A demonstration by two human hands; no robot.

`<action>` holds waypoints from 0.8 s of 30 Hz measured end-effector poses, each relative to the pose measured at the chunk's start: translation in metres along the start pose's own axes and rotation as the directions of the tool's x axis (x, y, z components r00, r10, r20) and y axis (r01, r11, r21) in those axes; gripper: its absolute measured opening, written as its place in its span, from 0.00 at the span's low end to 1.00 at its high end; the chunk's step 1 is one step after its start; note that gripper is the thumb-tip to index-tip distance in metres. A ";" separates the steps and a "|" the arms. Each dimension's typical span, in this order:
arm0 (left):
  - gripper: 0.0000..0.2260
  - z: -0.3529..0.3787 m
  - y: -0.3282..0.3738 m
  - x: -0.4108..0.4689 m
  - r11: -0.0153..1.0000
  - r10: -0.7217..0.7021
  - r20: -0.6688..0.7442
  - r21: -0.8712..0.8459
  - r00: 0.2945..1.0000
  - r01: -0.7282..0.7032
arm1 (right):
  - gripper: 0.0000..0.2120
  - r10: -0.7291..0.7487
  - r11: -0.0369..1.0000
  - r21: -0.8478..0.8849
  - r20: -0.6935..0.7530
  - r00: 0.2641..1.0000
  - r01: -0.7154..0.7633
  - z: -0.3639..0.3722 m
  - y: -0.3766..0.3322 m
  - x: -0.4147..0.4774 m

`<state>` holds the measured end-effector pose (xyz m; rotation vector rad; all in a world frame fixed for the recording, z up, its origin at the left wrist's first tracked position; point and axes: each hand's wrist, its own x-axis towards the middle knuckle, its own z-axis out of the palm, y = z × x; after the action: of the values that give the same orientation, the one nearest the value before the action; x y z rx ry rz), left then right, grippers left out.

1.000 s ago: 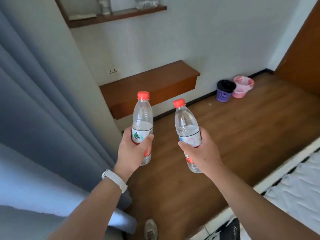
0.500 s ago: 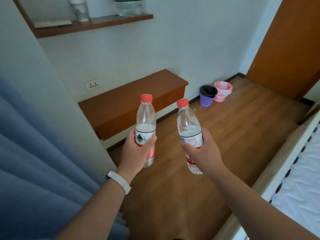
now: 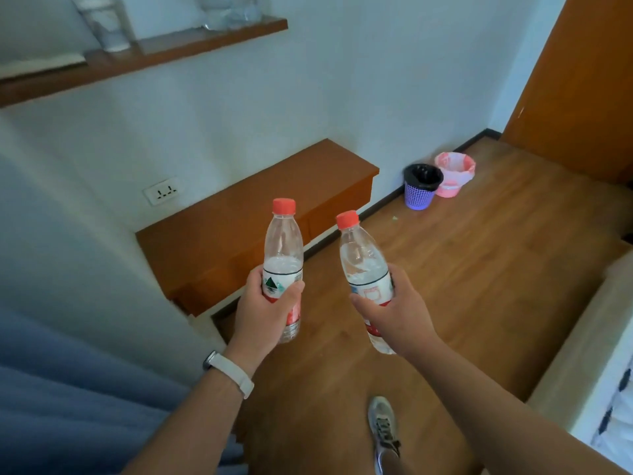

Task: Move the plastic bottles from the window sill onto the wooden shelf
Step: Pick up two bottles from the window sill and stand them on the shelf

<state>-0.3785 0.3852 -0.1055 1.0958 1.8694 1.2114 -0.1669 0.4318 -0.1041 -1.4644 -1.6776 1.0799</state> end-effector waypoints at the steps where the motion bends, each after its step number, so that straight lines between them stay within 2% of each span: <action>1: 0.25 0.010 0.005 0.015 1.000 0.006 -0.003 0.010 1.000 -0.006 | 0.25 -0.017 1.000 -0.008 0.010 1.000 0.017 -0.005 0.000 0.019; 6: 0.26 0.054 0.040 0.088 0.998 -0.037 -0.010 -0.048 0.999 0.036 | 0.27 -0.056 0.998 -0.025 0.031 0.998 0.057 -0.037 -0.005 0.111; 13: 0.22 0.070 0.071 0.158 0.997 -0.044 -0.108 -0.074 0.993 0.037 | 0.26 -0.049 0.998 -0.022 0.075 0.996 0.050 -0.060 -0.002 0.204; 19: 0.23 0.059 0.069 0.204 0.999 -0.039 -0.210 -0.013 0.977 0.037 | 0.24 -0.088 0.996 -0.006 0.154 0.984 0.090 -0.039 -0.018 0.257; 24: 0.21 0.038 0.050 0.245 0.996 -0.070 -0.236 -0.069 0.969 0.055 | 0.25 -0.088 0.995 -0.034 0.221 0.971 0.098 0.004 -0.035 0.300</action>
<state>-0.4400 0.6302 -0.0910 0.8831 2.0125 1.4062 -0.2343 0.7256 -0.0872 -1.3174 -1.9149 1.1947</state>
